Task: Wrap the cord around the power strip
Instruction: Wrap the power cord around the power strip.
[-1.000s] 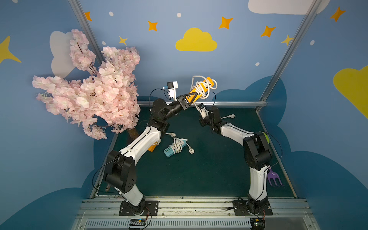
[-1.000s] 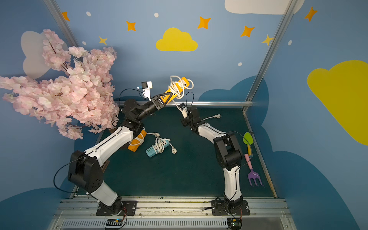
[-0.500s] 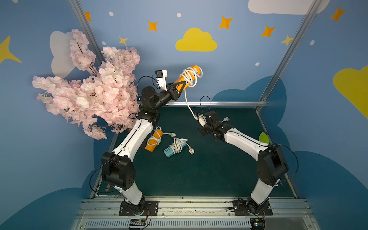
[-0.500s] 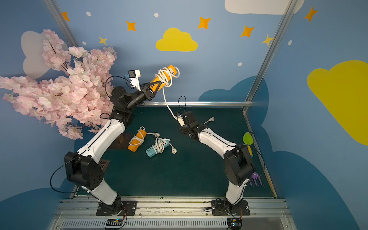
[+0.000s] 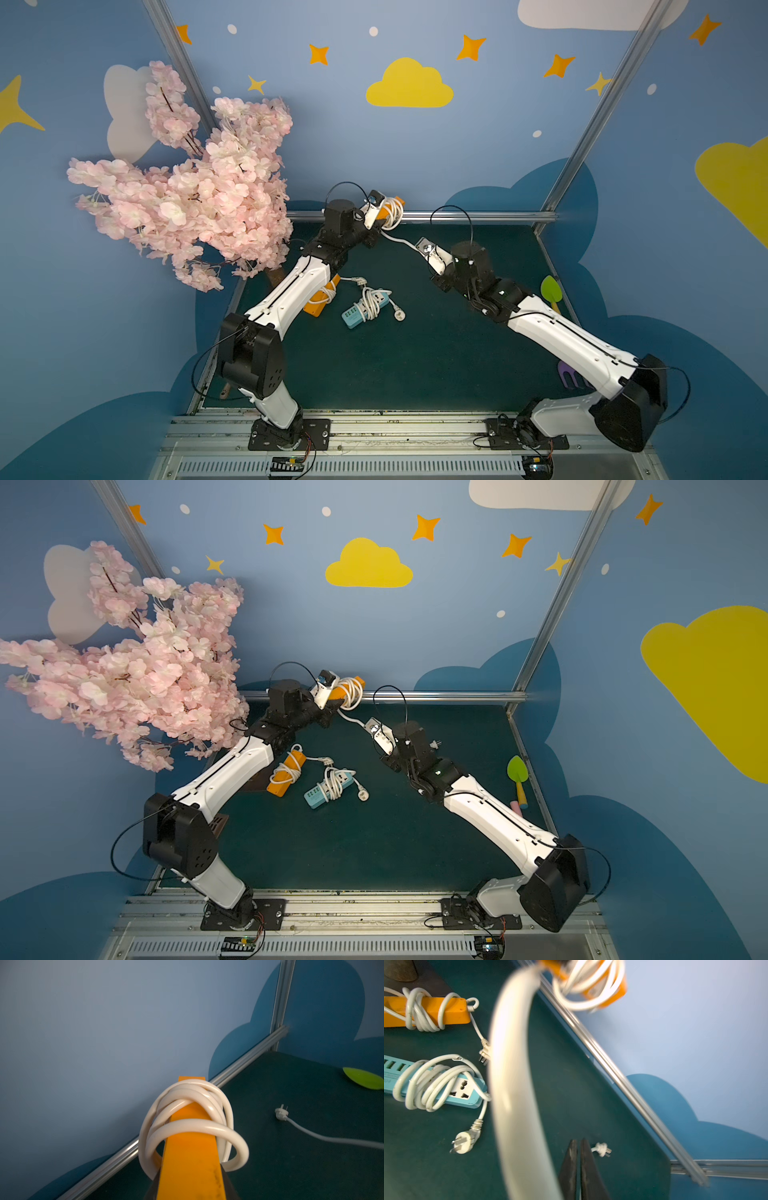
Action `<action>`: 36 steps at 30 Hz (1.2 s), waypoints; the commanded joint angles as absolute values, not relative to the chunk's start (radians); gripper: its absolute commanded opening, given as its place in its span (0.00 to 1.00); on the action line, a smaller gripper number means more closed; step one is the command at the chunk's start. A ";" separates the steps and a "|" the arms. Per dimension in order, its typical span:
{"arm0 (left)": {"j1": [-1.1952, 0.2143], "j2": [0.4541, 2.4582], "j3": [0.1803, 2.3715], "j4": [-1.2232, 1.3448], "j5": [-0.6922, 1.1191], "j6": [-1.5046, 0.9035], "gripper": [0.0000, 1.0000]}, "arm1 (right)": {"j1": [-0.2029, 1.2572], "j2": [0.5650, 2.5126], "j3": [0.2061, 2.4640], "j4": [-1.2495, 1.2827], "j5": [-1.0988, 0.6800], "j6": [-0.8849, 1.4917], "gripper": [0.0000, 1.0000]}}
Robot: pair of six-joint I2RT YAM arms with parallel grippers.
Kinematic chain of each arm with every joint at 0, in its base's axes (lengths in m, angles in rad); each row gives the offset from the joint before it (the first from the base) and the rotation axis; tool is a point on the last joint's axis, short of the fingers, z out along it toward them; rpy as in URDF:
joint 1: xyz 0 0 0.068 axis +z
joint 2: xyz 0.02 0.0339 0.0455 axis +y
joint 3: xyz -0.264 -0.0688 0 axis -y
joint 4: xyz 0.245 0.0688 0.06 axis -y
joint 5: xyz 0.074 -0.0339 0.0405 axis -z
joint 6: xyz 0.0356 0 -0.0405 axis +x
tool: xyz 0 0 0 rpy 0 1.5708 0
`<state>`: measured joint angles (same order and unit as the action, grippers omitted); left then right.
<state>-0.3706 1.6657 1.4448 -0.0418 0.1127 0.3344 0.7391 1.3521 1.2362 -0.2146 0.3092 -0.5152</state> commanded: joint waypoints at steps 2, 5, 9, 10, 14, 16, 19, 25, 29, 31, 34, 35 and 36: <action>-0.404 1.571 1.398 -0.214 0.247 0.463 0.03 | 0.666 1.377 1.403 -0.196 0.229 -0.566 0.00; -0.428 1.530 1.364 -0.298 0.428 0.446 0.03 | 0.595 1.460 1.542 -0.227 0.131 -0.553 0.00; -0.482 1.502 1.369 -0.402 0.618 0.413 0.03 | 0.478 1.644 1.794 -0.350 -0.027 -0.494 0.00; -0.494 1.498 1.374 -0.426 0.669 0.400 0.03 | 0.452 1.697 1.867 -0.393 -0.061 -0.488 0.00; -0.517 1.462 1.350 -0.405 0.878 0.305 0.03 | 0.380 1.885 2.070 -0.516 -0.209 -0.437 0.00; -0.520 1.435 1.320 -0.319 0.942 0.238 0.03 | 0.355 1.931 2.091 -0.513 -0.268 -0.396 0.00; -0.519 1.400 1.289 -0.157 0.997 0.118 0.03 | 0.322 1.954 2.035 -0.448 -0.370 -0.319 0.00; -0.510 1.362 1.252 0.215 0.932 -0.120 0.03 | 0.304 1.933 1.817 -0.173 -0.448 -0.146 0.04; -0.499 1.362 1.273 0.288 0.850 -0.163 0.03 | 0.306 1.970 1.770 -0.065 -0.444 -0.077 0.22; -0.499 1.360 1.280 0.295 0.819 -0.165 0.03 | 0.309 1.982 1.745 -0.009 -0.432 -0.052 0.30; -0.498 1.352 1.281 0.312 0.785 -0.174 0.03 | 0.310 1.992 1.692 0.082 -0.395 -0.012 0.39; -0.496 1.348 1.280 0.320 0.770 -0.180 0.03 | 0.311 1.992 1.669 0.113 -0.381 -0.001 0.40; -0.496 1.347 1.279 0.332 0.765 -0.187 0.03 | 0.311 1.997 1.650 0.138 -0.371 0.008 0.42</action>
